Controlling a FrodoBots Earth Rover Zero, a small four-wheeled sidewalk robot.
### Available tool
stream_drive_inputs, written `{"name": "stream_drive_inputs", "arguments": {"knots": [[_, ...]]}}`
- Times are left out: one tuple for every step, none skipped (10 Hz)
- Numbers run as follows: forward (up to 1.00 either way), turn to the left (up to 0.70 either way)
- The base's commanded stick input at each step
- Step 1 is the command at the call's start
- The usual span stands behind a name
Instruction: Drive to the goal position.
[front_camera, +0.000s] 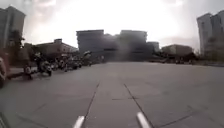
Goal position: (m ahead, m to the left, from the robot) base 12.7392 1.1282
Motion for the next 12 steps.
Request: {"name": "stream_drive_inputs", "arguments": {"knots": [[1.00, 0.00], [1.00, 0.00], [1.00, 0.00], [1.00, 0.00], [1.00, 0.00], [1.00, 0.00], [1.00, 0.00], [1.00, 0.00], [1.00, 0.00], [1.00, 0.00], [1.00, 0.00], [1.00, 0.00]]}}
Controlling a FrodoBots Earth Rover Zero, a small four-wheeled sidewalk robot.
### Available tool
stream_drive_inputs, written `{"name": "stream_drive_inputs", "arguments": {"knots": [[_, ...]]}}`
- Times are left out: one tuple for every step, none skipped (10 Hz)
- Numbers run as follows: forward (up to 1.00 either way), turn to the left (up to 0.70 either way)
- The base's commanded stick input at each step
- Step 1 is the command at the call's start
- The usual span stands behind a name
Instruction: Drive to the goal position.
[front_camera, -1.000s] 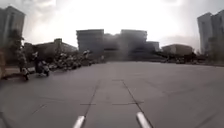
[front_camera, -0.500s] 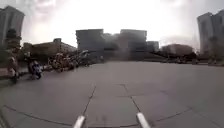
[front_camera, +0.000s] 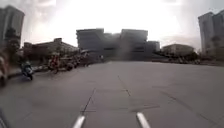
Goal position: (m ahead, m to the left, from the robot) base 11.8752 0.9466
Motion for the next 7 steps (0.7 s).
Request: {"name": "stream_drive_inputs", "arguments": {"knots": [[1.00, 0.00], [1.00, 0.00], [1.00, 0.00], [1.00, 0.00], [1.00, 0.00], [1.00, 0.00], [1.00, 0.00]]}}
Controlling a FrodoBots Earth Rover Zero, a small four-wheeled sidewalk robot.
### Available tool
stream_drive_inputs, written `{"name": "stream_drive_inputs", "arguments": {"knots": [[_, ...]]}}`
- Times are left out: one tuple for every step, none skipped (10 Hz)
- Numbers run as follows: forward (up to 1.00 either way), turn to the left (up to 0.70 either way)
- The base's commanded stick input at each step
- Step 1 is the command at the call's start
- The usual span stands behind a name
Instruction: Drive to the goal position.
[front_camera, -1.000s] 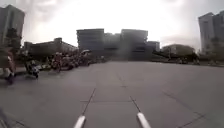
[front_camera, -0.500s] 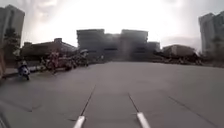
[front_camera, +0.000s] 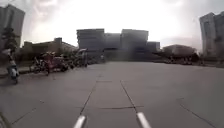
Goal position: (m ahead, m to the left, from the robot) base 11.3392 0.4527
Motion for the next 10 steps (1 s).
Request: {"name": "stream_drive_inputs", "arguments": {"knots": [[1.00, 0.00], [1.00, 0.00], [1.00, 0.00], [1.00, 0.00], [1.00, 0.00], [1.00, 0.00], [1.00, 0.00], [1.00, 0.00], [1.00, 0.00], [1.00, 0.00]]}}
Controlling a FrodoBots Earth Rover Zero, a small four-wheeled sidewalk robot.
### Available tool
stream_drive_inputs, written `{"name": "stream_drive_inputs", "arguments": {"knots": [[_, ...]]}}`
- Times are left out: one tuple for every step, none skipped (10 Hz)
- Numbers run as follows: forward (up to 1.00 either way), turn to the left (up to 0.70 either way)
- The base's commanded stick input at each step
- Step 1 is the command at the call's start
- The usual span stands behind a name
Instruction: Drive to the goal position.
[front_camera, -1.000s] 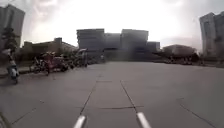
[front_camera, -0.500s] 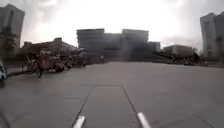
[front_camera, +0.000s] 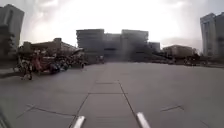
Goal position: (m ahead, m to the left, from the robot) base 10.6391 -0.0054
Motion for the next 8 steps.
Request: {"name": "stream_drive_inputs", "arguments": {"knots": [[1.00, 0.00], [1.00, 0.00], [1.00, 0.00], [1.00, 0.00], [1.00, 0.00], [1.00, 0.00], [1.00, 0.00], [1.00, 0.00]]}}
